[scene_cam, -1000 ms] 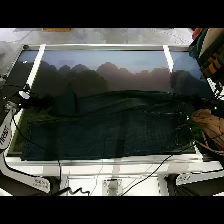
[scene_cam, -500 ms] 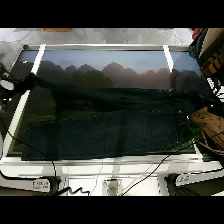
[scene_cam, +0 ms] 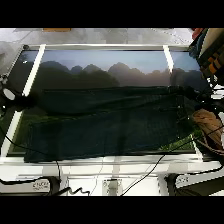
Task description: Fold the clothes and pants, and hang the long-sleeved shirts on hangers.
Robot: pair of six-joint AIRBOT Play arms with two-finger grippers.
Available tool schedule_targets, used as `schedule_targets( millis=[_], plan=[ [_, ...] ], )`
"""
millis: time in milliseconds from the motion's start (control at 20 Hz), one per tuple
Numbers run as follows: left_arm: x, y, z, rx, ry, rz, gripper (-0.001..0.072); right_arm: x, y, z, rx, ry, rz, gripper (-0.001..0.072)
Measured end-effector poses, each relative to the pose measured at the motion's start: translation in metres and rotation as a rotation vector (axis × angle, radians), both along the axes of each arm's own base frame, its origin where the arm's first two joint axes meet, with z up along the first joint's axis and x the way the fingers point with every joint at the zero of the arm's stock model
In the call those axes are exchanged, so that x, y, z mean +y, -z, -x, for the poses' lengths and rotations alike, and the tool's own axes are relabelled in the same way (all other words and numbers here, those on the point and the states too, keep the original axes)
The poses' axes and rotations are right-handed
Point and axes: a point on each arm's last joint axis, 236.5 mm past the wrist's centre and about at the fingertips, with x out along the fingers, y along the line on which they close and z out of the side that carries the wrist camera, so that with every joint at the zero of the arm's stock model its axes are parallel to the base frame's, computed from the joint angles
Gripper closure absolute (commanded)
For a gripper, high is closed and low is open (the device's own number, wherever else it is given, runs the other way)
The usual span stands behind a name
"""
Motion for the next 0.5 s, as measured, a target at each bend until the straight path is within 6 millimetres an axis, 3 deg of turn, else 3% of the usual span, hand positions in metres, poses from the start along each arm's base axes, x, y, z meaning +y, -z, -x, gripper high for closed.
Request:
schedule_targets(
  millis=[200, 250, 300, 350, 400, 450, 500],
  plan=[
    [-0.004, 0.031, 0.029, 0.092, -0.027, 0.017, 0.0681, -0.007, -0.004, -0.005, -0.018, 0.043, 0.023, 0.0687],
    [-0.004, 0.034, 0.032, 0.102, -0.034, 0.018, 0.0531, -0.008, -0.004, -0.005, -0.02, 0.048, 0.026, 0.0688],
    [-0.004, 0.037, 0.035, 0.109, -0.037, 0.016, 0.0149, -0.008, -0.004, -0.006, -0.022, 0.051, 0.027, 0.0656],
    [-0.003, 0.038, 0.036, 0.113, -0.04, 0.015, 0.0017, -0.009, -0.004, -0.006, -0.023, 0.054, 0.029, 0.0471],
    [-0.003, 0.038, 0.036, 0.11, -0.044, 0.016, 0.0011, -0.01, -0.005, -0.006, -0.025, 0.057, 0.03, 0.0117],
    [-0.004, 0.036, 0.035, 0.103, -0.05, 0.024, 0.0011, -0.01, -0.007, -0.006, -0.029, 0.06, 0.033, 0.0018],
    [-0.005, 0.031, 0.032, 0.089, -0.054, 0.03, 0.0011, -0.01, -0.011, -0.006, -0.035, 0.058, 0.036, 0.0025]
  ],
)
